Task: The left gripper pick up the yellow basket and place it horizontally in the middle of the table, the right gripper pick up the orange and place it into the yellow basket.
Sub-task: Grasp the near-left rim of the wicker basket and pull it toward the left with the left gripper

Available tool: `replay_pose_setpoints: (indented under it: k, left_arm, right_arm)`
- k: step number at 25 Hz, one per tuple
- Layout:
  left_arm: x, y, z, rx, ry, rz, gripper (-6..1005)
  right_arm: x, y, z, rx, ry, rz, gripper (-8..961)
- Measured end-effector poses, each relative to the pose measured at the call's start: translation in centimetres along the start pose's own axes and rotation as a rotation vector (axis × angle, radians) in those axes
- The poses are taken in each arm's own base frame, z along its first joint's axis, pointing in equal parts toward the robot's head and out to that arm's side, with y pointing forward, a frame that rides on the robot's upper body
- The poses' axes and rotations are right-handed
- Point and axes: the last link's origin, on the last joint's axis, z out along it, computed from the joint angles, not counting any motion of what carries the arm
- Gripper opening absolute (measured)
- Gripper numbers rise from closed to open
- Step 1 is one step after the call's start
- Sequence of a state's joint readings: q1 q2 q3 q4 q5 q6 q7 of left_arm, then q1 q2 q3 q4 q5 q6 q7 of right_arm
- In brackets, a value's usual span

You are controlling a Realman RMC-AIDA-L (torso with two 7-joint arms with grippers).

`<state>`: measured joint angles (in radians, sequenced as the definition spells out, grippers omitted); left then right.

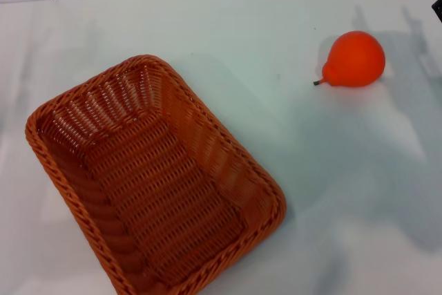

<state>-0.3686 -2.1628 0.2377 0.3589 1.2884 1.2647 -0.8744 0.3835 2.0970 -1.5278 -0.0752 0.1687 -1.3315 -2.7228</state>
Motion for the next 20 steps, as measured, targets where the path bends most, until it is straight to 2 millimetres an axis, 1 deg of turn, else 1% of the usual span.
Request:
replay_pose_setpoints:
  k: [9, 12, 14, 15, 17, 20]
  left_arm:
    - [0.0, 0.1, 0.1, -0.003, 0.002, 0.000, 693]
    - [0.2, 0.2, 0.3, -0.027, -0.009, -0.047, 693]
    - [1.0, 0.3, 0.9, -0.079, -0.031, -0.118, 694]
    - [1.8, 0.3, 1.5, -0.127, -0.059, -0.163, 694]
    - [2.7, 0.7, 2.3, -0.198, -0.112, -0.208, 694]
    - [4.8, 1.9, 4.0, -0.344, -0.249, -0.245, 695]
  right_arm:
    - [0.0, 0.0, 0.0, 0.000, 0.000, 0.000, 943]
    - [0.0, 0.0, 0.0, 0.000, 0.000, 0.000, 942]
    - [0.0, 0.0, 0.0, 0.002, -0.001, 0.000, 942]
    - [0.0, 0.0, 0.0, 0.002, -0.001, -0.001, 942]
    - [0.0, 0.0, 0.0, 0.003, -0.001, -0.001, 941]
    - [0.0, -0.1, 0.0, 0.004, -0.002, -0.001, 941]
